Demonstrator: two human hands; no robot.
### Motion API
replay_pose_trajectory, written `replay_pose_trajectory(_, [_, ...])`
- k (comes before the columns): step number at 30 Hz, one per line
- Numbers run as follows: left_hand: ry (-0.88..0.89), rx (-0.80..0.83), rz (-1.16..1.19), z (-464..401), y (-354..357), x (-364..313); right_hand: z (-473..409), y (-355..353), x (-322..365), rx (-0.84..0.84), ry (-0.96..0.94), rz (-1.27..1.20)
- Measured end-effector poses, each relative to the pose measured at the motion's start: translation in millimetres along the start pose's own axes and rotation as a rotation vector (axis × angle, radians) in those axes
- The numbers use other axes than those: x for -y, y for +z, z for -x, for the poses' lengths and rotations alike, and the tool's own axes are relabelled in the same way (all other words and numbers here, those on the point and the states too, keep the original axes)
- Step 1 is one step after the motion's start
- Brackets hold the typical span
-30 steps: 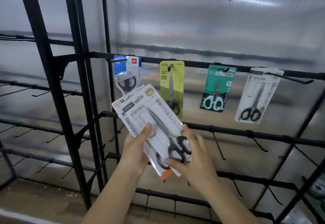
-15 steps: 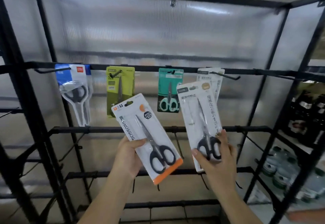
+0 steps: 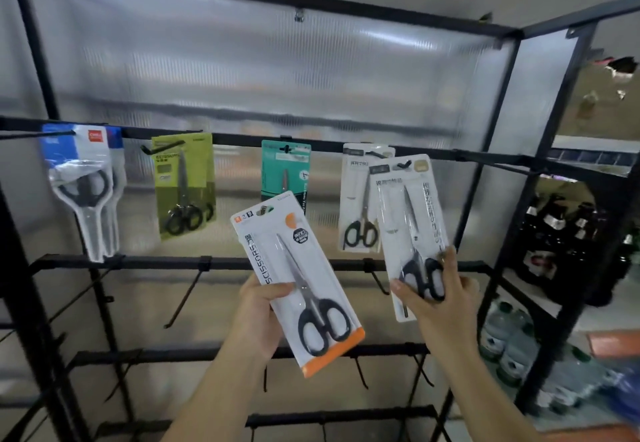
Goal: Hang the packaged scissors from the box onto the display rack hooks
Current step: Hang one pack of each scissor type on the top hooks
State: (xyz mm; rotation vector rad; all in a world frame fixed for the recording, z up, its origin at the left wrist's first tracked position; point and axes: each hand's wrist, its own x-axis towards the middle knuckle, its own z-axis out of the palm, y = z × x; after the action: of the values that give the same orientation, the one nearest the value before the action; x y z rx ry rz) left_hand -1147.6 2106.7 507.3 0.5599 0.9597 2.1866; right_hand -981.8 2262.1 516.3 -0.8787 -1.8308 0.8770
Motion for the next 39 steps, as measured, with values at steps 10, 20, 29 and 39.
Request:
replay_pose_trajectory(10, [0.044,0.064,-0.040,11.5,33.9,-19.9,-72.4,34.7,33.1,0.318,0.161,0.243])
replay_pose_trajectory(20, [0.035,0.153,-0.119,1.7,79.5,1.3,11.3,-16.0,19.0,0.629,-0.080,-0.496])
replay_pose_trajectory(29, [0.101,0.206,-0.471,-5.6,168.1,67.5,-7.4,-102.2,-34.7,0.117,-0.036,-0.466])
replay_pose_trajectory(39, [0.168,0.415,-0.784,-10.4,217.0,72.1,-59.5,-159.7,-40.1,-0.172,0.083,-0.244])
